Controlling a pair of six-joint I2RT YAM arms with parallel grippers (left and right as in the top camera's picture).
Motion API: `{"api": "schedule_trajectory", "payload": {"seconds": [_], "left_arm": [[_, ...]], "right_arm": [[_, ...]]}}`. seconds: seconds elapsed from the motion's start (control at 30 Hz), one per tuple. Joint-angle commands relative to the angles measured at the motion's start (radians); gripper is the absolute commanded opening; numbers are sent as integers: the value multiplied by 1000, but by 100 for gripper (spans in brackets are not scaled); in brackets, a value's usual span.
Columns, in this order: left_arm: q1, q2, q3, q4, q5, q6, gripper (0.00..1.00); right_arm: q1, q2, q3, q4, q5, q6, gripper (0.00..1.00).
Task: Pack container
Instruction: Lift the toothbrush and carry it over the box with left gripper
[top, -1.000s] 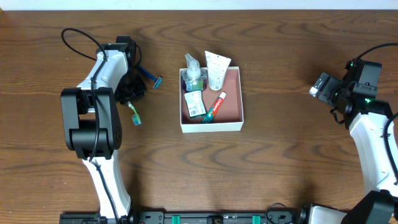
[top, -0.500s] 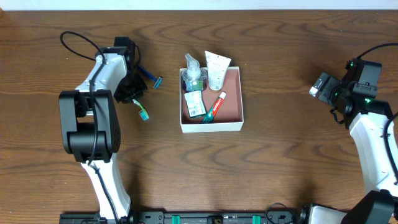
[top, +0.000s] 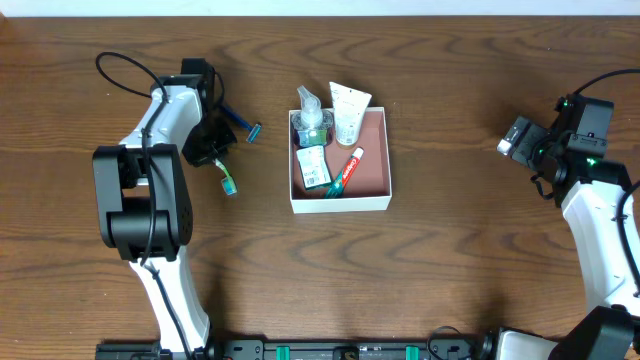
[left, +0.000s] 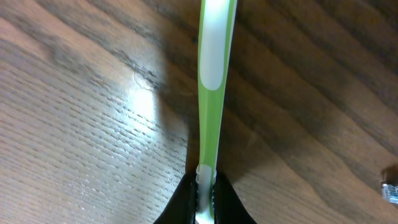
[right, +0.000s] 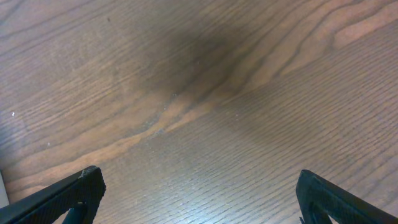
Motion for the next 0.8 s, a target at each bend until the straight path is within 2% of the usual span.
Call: {"api": "schedule_trajectory", "payload": {"seconds": [0.0,0.17,0.43,0.77], "left_arm": [[-6,81,0,-53,49,7,6],[-6,27,103,-161,51,15,6],[-27,-179,188,-214,232,160,6],[-225,-469,188,-168,254,238,6]], "right_arm": [[-10,-15,13,-1,10,-8,99],[-10,-15,13,-1,10,-8,99],[-10,-15,13,-1,10,-8,99],[-10,-15,13,-1,10,-8,99]]}}
